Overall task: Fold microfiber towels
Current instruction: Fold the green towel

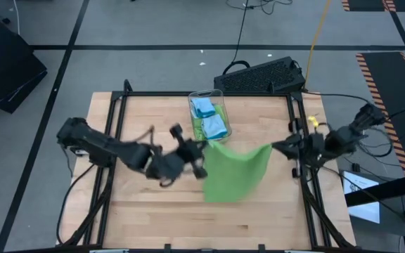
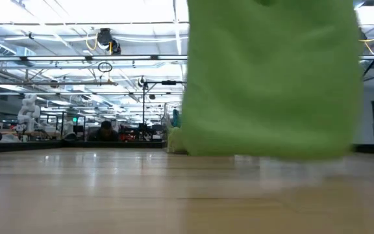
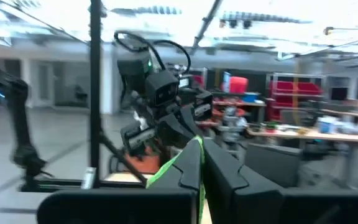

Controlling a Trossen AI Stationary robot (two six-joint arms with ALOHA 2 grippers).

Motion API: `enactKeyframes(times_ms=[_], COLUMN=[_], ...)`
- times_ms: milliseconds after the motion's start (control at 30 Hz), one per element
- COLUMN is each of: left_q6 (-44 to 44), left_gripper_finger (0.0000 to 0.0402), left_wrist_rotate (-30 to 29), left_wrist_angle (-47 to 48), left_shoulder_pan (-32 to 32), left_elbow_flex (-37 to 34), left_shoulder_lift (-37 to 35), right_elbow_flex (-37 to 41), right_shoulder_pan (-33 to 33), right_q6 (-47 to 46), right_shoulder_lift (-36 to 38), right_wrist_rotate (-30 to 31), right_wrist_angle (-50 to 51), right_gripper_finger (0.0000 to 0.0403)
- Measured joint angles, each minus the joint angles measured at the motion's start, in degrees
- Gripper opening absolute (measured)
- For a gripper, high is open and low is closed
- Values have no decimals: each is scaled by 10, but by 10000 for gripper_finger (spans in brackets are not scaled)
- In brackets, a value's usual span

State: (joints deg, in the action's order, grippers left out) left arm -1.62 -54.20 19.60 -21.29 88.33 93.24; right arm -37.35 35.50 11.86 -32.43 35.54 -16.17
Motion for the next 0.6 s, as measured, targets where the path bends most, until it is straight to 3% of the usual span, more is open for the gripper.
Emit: enactKeyframes(times_ms=[133, 300, 433, 600], left_q6=[31, 16, -57, -164], left_gripper_finger=[7, 4, 4, 5], left_wrist_rotate=[23, 146, 228, 249], left_wrist_angle=[-25, -32, 44, 132], left_shoulder_pan=[45, 75, 47, -15], left_elbow_flex=[0, 1, 1, 0], left_shoulder_lift=[-42, -78, -76, -19], right_elbow_flex=[-114, -216, -206, -100], right_shoulder_pan=[-51, -93, -96, -95], right_q6=[-10, -58, -146, -263], right_shoulder_lift=[-19, -47, -56, -68], right_wrist_rotate=[-51, -138, -229, -337], right_wrist_angle=[113, 216, 288, 273], right_gripper_finger=[2, 2, 2, 2])
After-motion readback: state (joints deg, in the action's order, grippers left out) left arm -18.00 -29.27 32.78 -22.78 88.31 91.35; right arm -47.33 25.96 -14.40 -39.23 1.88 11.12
